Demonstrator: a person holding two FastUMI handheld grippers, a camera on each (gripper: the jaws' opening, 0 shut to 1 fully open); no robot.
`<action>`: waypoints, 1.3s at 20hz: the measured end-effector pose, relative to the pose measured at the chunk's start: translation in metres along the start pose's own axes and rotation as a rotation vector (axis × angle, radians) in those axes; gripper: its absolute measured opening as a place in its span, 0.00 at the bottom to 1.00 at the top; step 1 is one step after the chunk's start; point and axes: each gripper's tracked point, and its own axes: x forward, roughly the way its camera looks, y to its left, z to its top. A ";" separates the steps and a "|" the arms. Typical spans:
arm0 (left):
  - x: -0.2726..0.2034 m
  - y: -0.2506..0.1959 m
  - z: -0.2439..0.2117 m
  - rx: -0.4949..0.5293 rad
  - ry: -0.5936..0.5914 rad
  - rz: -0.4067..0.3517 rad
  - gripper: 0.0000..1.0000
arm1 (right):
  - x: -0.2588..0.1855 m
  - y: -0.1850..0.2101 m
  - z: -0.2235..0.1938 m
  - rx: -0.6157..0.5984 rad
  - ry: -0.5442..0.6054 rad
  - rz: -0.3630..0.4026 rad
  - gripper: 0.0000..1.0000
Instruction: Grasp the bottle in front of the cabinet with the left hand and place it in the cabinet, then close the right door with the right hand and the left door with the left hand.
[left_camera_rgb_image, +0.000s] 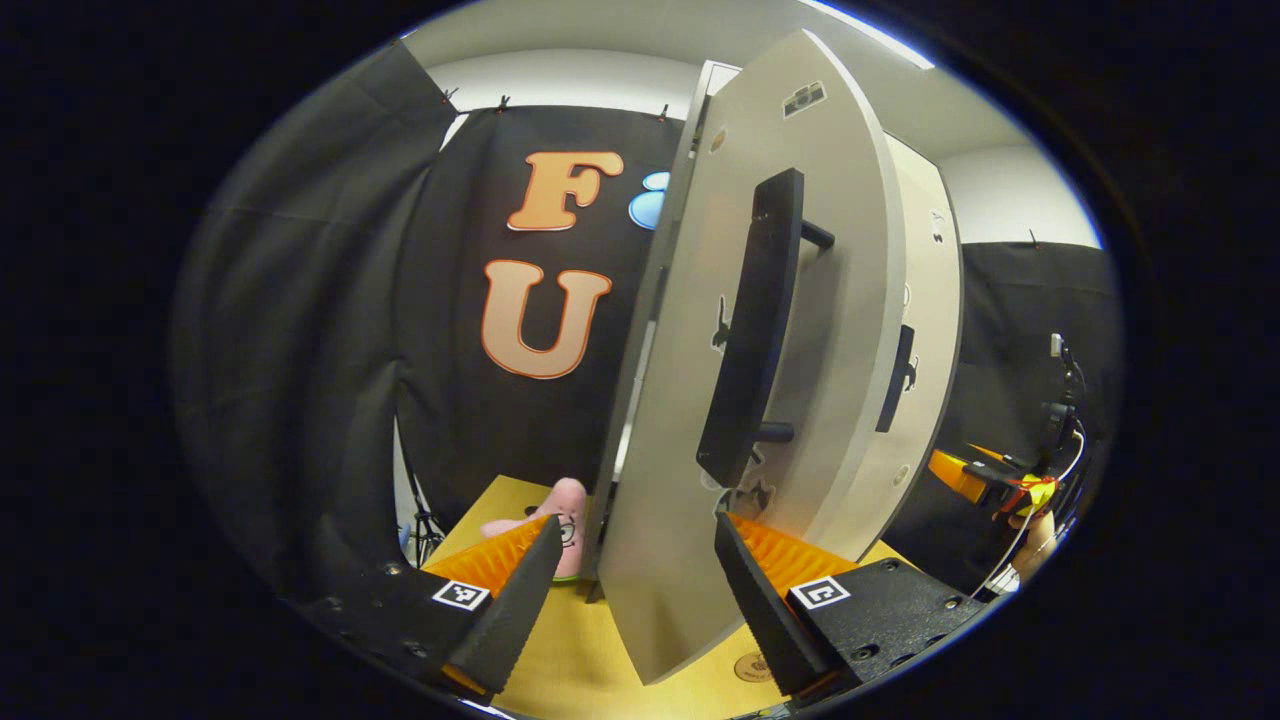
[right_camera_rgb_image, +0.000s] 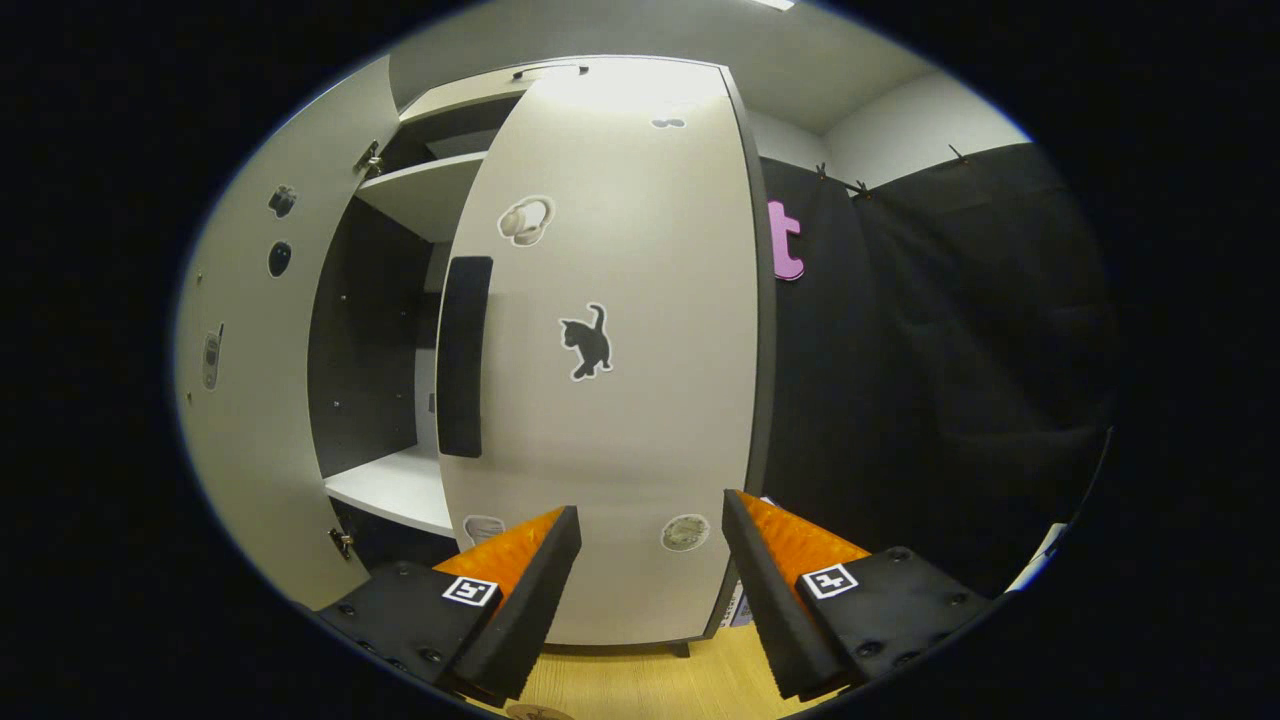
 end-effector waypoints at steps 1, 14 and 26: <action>0.003 -0.005 -0.001 0.005 0.001 -0.004 0.94 | -0.007 -0.008 0.004 0.003 -0.003 -0.008 0.94; 0.036 -0.029 -0.004 -0.013 -0.014 0.030 0.94 | -0.055 -0.102 0.033 -0.001 0.001 -0.055 0.94; 0.108 -0.094 -0.012 0.008 -0.016 -0.046 0.94 | -0.062 -0.188 0.025 0.016 0.012 -0.085 0.95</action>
